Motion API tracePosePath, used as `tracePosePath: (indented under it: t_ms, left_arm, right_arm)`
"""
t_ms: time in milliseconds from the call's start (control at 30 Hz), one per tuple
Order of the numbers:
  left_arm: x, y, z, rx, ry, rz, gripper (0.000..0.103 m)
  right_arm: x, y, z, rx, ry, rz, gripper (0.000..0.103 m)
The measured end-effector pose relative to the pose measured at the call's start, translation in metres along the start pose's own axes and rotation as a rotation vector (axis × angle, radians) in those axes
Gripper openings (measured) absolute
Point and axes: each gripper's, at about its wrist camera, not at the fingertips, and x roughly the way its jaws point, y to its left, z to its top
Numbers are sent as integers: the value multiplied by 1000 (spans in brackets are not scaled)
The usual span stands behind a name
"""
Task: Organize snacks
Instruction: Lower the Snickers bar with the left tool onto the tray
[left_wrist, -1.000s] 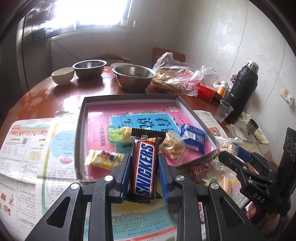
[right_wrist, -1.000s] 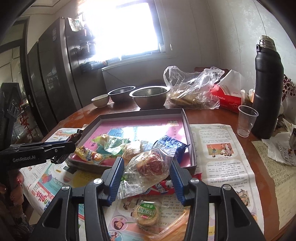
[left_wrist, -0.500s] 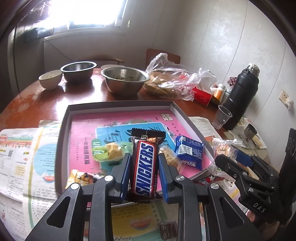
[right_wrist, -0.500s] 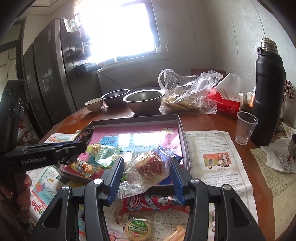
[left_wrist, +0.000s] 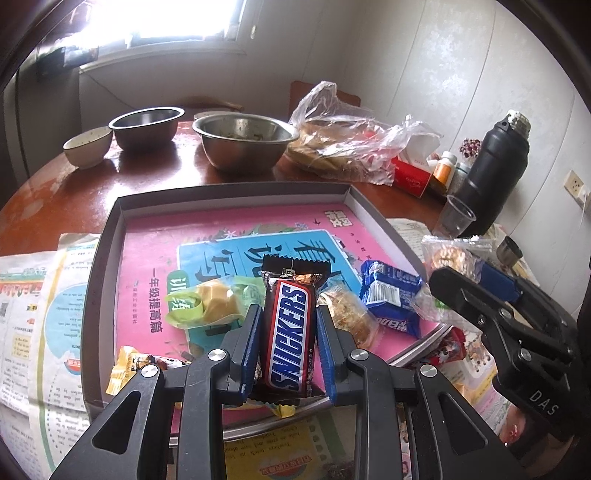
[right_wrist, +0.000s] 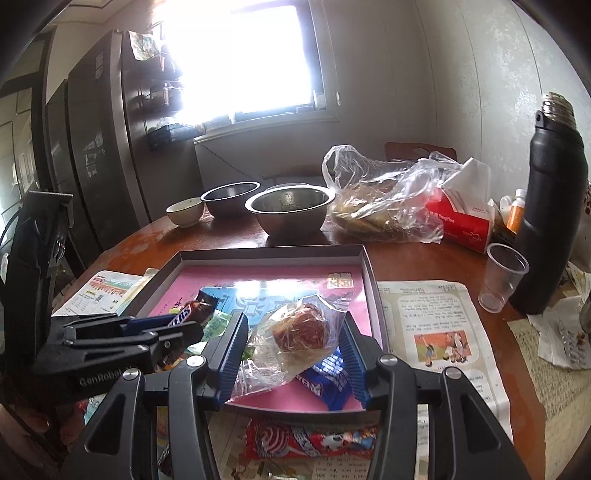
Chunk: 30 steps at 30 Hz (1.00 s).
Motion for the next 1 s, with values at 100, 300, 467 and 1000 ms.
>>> tracePosePath:
  t_ms: [100, 300, 467, 1000]
  left_arm:
    - [5, 1, -3, 2, 14, 1, 29]
    - [10, 4, -4, 0, 20, 0, 29]
    - [11, 6, -6, -1, 18, -3, 29]
    - [16, 12, -5, -19, 18, 34, 29]
  right_arm:
    - [8, 3, 0, -8, 14, -3, 50]
    - [22, 3, -4, -4, 48, -7, 50]
    - [33, 3, -8, 9, 79, -16, 50]
    - [50, 18, -7, -33, 86, 32, 50]
